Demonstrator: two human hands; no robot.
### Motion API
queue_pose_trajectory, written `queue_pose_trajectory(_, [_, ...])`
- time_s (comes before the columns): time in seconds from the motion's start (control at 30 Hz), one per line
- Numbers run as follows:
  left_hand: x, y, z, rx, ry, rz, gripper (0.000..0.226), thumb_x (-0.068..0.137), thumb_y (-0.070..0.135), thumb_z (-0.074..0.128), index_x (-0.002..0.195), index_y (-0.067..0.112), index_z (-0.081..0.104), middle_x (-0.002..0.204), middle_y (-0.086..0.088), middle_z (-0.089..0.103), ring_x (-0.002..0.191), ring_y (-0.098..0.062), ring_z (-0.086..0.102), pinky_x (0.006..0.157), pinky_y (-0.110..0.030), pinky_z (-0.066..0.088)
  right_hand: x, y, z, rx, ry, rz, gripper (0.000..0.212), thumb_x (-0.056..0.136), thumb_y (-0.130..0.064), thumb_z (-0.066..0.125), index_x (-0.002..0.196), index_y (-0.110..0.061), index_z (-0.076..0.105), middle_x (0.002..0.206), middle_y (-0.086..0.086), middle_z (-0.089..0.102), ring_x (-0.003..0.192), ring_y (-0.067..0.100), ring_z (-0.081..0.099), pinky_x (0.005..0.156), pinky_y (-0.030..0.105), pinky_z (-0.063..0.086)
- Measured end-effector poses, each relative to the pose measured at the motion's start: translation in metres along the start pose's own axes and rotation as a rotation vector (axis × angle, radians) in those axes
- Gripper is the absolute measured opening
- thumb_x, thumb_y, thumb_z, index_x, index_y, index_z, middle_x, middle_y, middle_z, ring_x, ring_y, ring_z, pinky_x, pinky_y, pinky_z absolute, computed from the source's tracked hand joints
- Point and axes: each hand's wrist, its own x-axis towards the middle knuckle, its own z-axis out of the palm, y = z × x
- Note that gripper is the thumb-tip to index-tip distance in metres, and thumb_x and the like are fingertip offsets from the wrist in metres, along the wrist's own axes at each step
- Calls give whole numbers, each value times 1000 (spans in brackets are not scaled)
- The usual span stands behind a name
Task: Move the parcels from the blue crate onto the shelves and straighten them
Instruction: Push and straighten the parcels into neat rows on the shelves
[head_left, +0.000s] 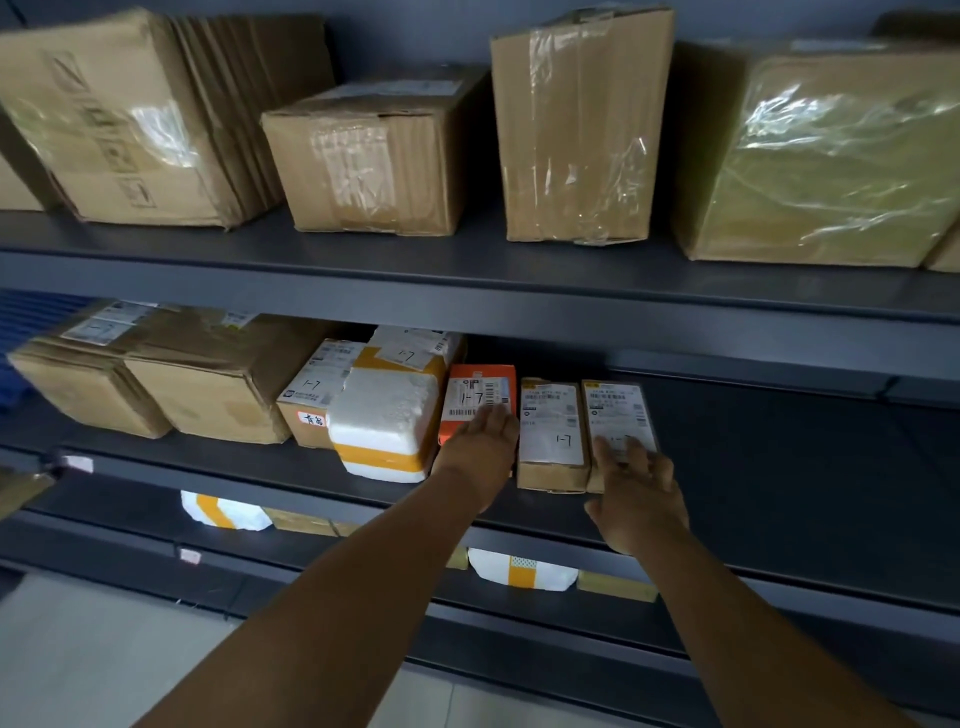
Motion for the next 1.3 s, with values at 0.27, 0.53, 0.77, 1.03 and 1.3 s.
queue_pose_trajectory(0.27, [-3, -6, -1, -25, 51, -21, 72, 91, -1, 52, 151, 9, 13, 160, -11, 11, 148, -27, 8, 116, -42, 24, -4, -8, -1, -21, 14, -10, 81, 95, -46, 49, 153, -32, -6, 159, 7, -3, 142, 36, 7, 116, 47, 17])
queue_pose_trajectory(0.53, [-5, -5, 0, 7, 37, -42, 78, 90, -1, 56, 151, 8, 10, 160, -12, 11, 148, -27, 8, 114, -43, 27, -9, -11, -2, -21, 25, -41, 83, 92, -45, 54, 153, -31, -2, 157, 9, 3, 140, 35, 12, 115, 47, 19])
queue_pose_trajectory(0.77, [-16, 1, -1, 20, 34, -49, 88, 87, 3, 60, 153, 9, 2, 160, -11, 6, 148, -27, 6, 117, -41, 20, -20, -7, -8, 29, -5, -45, 90, 91, -45, 56, 153, -32, -8, 160, 3, -7, 145, 33, 2, 117, 47, 10])
queue_pose_trajectory(1.03, [-60, 6, -17, -50, 208, -13, 86, 92, 20, 59, 154, 17, 0, 162, -7, 3, 149, -25, 3, 119, -40, 10, -72, -28, -23, 100, 152, -106, 91, 94, -44, 54, 154, -21, -10, 162, 0, -8, 149, 26, -9, 120, 44, -2])
queue_pose_trajectory(1.3, [-149, -40, -58, -97, 357, 7, 79, 95, 25, 53, 154, 14, 2, 161, -7, 4, 148, -24, 2, 119, -36, 6, -144, -99, -64, 147, 278, -243, 91, 94, -41, 55, 154, -18, -9, 162, -1, -8, 149, 22, -10, 120, 39, -2])
